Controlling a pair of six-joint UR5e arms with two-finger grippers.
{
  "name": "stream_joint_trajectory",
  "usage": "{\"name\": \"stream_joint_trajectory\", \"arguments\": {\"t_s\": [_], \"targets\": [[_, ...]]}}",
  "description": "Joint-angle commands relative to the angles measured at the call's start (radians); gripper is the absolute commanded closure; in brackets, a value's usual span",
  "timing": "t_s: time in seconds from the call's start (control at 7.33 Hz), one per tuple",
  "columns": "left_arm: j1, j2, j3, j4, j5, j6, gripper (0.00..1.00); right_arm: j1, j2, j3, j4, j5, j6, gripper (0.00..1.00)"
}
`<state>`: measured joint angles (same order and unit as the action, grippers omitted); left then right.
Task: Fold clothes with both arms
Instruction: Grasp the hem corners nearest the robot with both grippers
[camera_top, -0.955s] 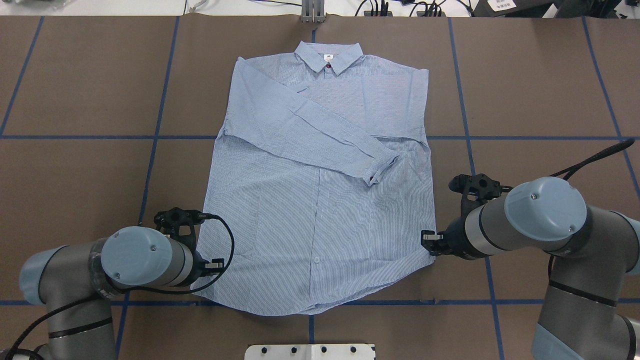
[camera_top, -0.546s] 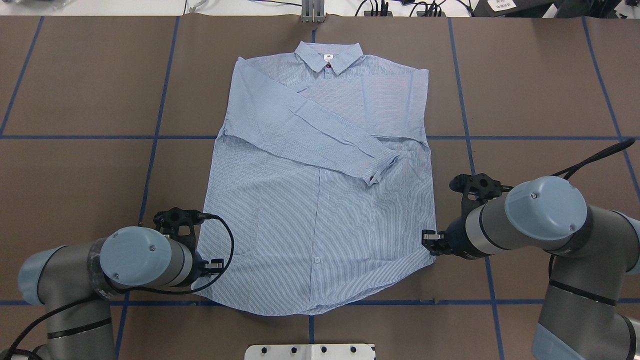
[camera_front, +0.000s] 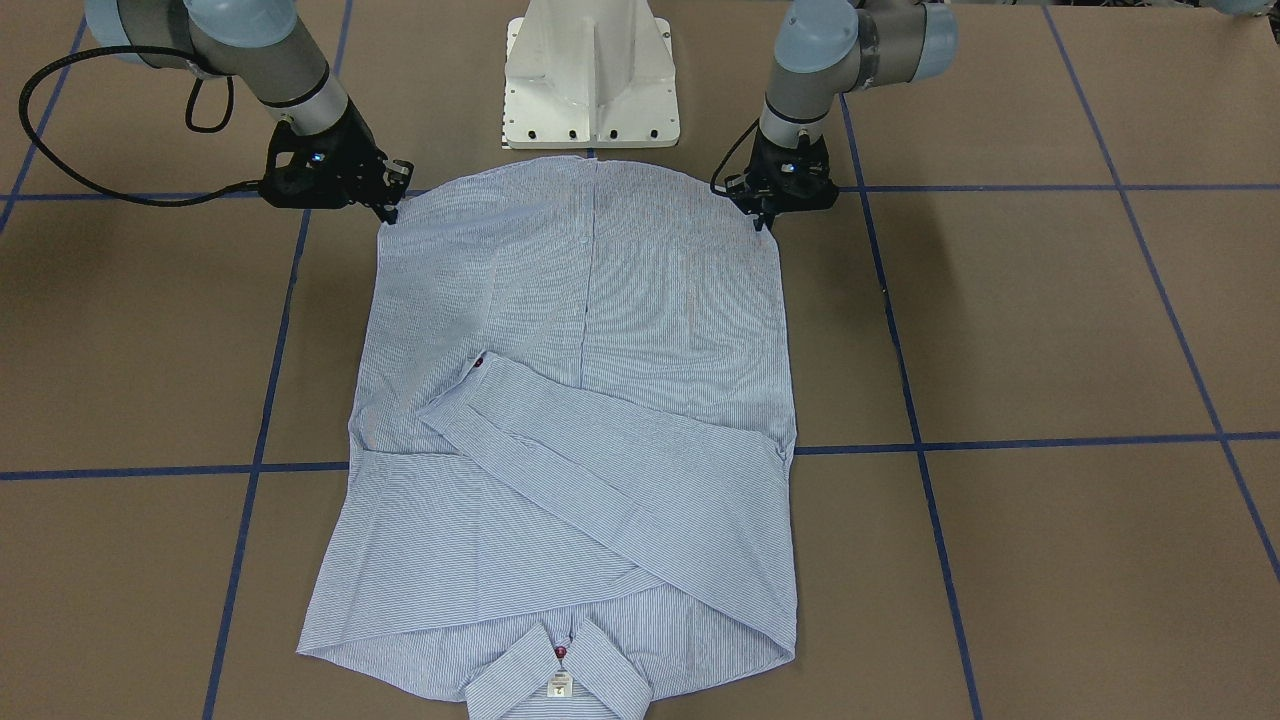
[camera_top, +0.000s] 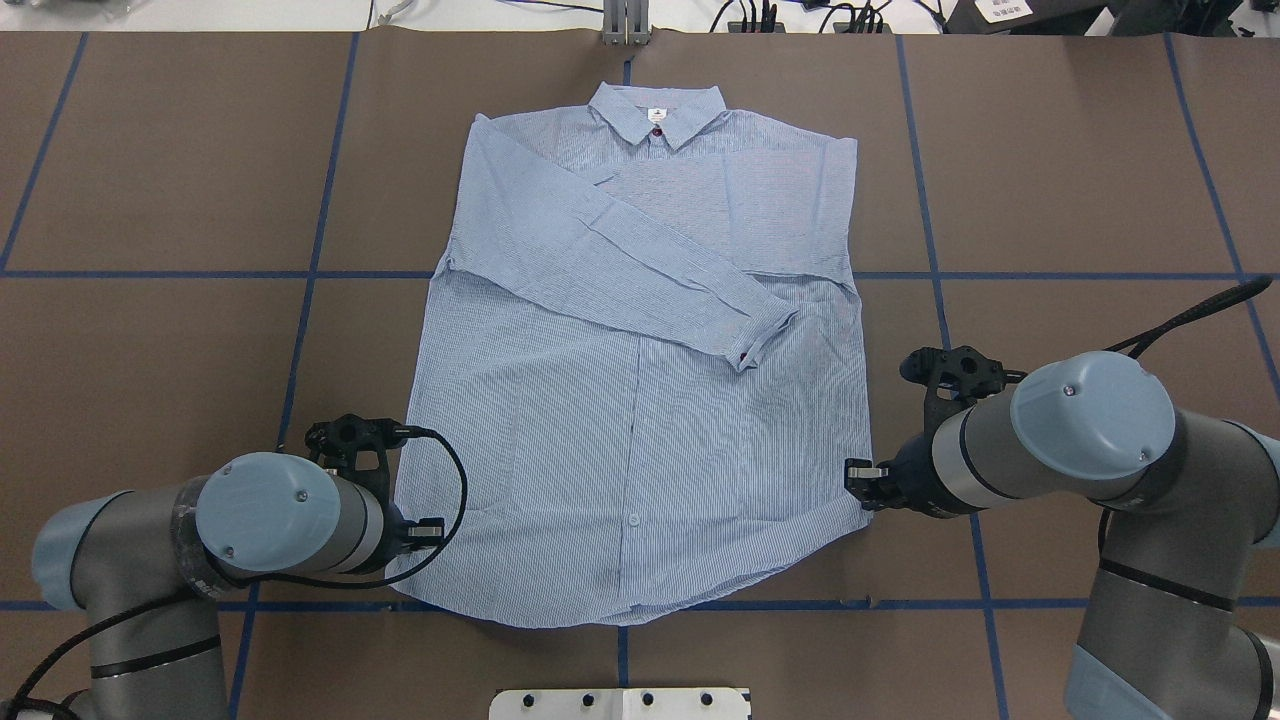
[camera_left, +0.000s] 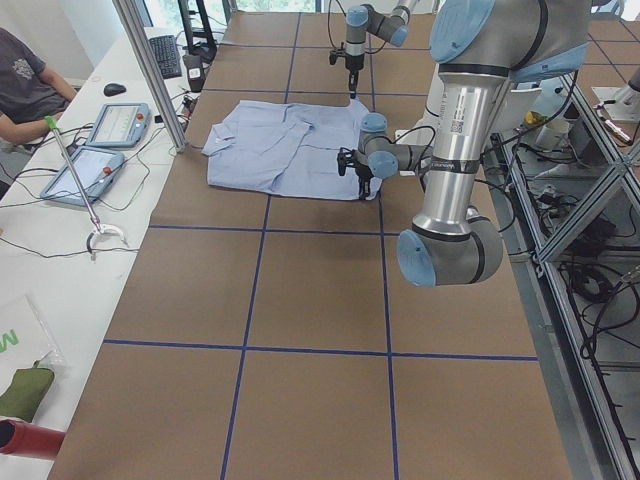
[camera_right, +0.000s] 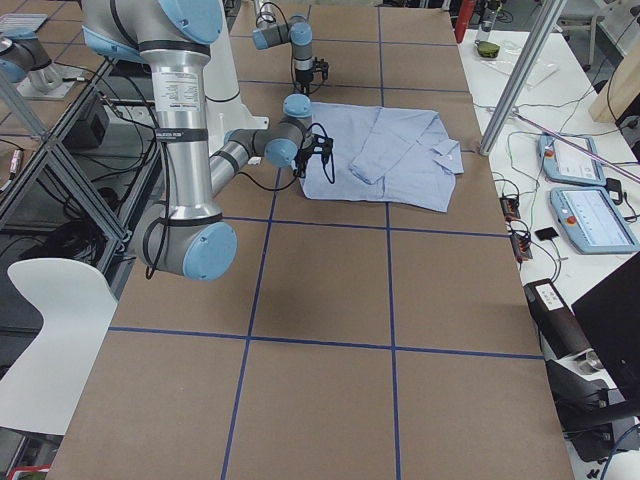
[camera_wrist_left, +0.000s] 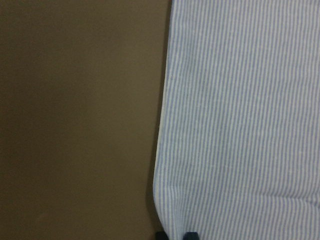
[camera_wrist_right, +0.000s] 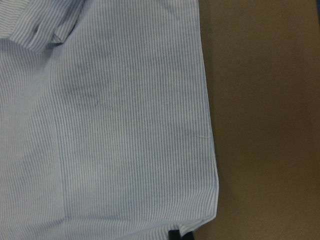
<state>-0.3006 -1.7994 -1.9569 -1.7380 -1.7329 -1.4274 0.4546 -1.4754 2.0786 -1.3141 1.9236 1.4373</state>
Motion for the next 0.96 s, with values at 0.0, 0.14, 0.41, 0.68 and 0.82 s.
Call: {"name": "stream_joint_trajectory", "arguments": {"t_s": [0.0,0.14,0.41,0.68,0.82], "targets": [[-0.008,0.002,-0.016,0.000,-0.001,-0.001,1.00,0.003,0.000,0.000,0.001,0.000,-0.001,1.00],[-0.015,0.005,-0.051,0.018,-0.002,-0.001,1.00,0.006,-0.002,0.000,0.003,0.003,-0.006,1.00],[-0.015,0.002,-0.141,0.121,-0.004,0.005,1.00,0.053,-0.008,0.002,0.009,0.069,-0.014,1.00],[-0.032,0.000,-0.137,0.126,-0.004,0.010,1.00,0.075,-0.009,0.000,0.009,0.086,-0.015,1.00],[-0.044,0.002,-0.134,0.126,-0.004,0.030,1.00,0.079,-0.009,0.000,0.009,0.094,-0.015,1.00]]}}
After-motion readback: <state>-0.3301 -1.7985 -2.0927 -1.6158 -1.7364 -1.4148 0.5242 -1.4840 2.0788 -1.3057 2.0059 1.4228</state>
